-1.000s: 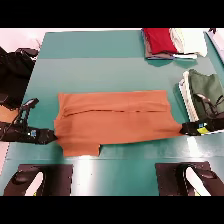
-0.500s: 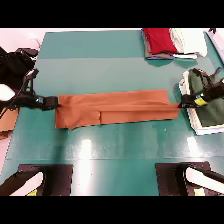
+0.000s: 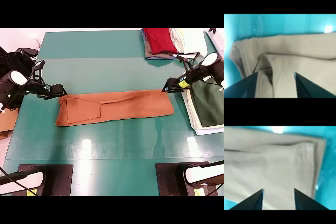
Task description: Fold the shirts.
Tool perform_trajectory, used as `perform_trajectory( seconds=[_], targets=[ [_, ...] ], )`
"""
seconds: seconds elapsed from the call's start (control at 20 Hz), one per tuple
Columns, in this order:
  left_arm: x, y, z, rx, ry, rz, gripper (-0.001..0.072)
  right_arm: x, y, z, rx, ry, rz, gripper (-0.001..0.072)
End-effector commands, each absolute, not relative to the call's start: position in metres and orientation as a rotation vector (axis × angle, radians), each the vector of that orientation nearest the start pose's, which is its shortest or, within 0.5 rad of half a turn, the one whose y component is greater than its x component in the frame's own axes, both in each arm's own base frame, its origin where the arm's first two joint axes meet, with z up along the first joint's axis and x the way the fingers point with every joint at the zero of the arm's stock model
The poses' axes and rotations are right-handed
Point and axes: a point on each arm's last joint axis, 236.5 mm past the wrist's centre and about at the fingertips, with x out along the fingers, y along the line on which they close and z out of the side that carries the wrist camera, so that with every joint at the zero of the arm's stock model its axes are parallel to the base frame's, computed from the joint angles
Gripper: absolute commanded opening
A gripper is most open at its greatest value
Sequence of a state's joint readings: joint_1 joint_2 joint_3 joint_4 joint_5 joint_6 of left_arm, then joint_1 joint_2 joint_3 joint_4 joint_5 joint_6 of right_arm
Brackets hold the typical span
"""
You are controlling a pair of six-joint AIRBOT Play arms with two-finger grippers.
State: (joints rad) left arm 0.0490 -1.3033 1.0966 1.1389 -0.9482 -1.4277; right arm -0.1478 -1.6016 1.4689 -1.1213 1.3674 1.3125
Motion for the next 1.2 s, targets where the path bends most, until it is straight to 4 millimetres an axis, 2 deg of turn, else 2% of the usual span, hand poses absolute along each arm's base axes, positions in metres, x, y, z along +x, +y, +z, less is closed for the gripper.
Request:
perform_trajectory(
  seconds=[0.0,0.05,0.15,0.25,0.35,0.45,0.55,0.7,0.8,0.85,0.9,1.0,1.15],
  targets=[
    [0.416,-0.066,0.022,-0.335,1.137,-0.232,0.0535,0.432,0.036,0.005,0.363,1.373,0.406,0.0439],
    [0.414,-0.070,0.024,-0.346,1.146,-0.243,0.0516,0.425,0.027,0.003,0.380,1.384,0.394,0.0439],
    [0.408,-0.073,0.022,-0.348,1.172,-0.257,0.0019,0.406,0.005,-0.011,0.441,1.413,0.348,0.0439],
    [0.409,-0.082,0.024,-0.359,1.165,-0.278,0.0028,0.386,-0.015,-0.033,0.525,1.460,0.295,0.0452],
    [0.406,-0.102,0.024,-0.337,1.168,-0.318,0.0026,0.368,-0.024,-0.056,0.612,1.505,0.263,0.0451],
    [0.407,-0.133,0.024,-0.299,1.151,-0.372,0.0026,0.366,-0.013,-0.068,0.721,1.496,0.303,0.0451],
    [0.409,-0.166,0.027,-0.279,1.112,-0.424,0.0026,0.373,0.002,-0.077,0.790,1.466,0.340,0.0450],
    [0.407,-0.208,0.021,-0.290,1.102,-0.460,0.0026,0.381,0.027,-0.087,0.776,1.472,0.376,0.0442],
    [0.404,-0.232,0.011,-0.295,1.112,-0.496,0.0026,0.390,0.038,-0.087,0.714,1.437,0.397,0.0225],
    [0.403,-0.243,0.006,-0.302,1.114,-0.508,0.0026,0.393,0.042,-0.081,0.685,1.413,0.420,0.0099],
    [0.404,-0.252,0.000,-0.309,1.114,-0.517,0.0026,0.395,0.042,-0.072,0.658,1.386,0.438,0.0014],
    [0.407,-0.272,-0.010,-0.325,1.119,-0.535,0.0025,0.402,0.042,-0.041,0.640,1.303,0.455,0.0013],
    [0.416,-0.309,-0.019,-0.318,1.129,-0.586,0.0025,0.412,0.055,0.032,0.586,1.170,0.539,0.0013]
  ],
)
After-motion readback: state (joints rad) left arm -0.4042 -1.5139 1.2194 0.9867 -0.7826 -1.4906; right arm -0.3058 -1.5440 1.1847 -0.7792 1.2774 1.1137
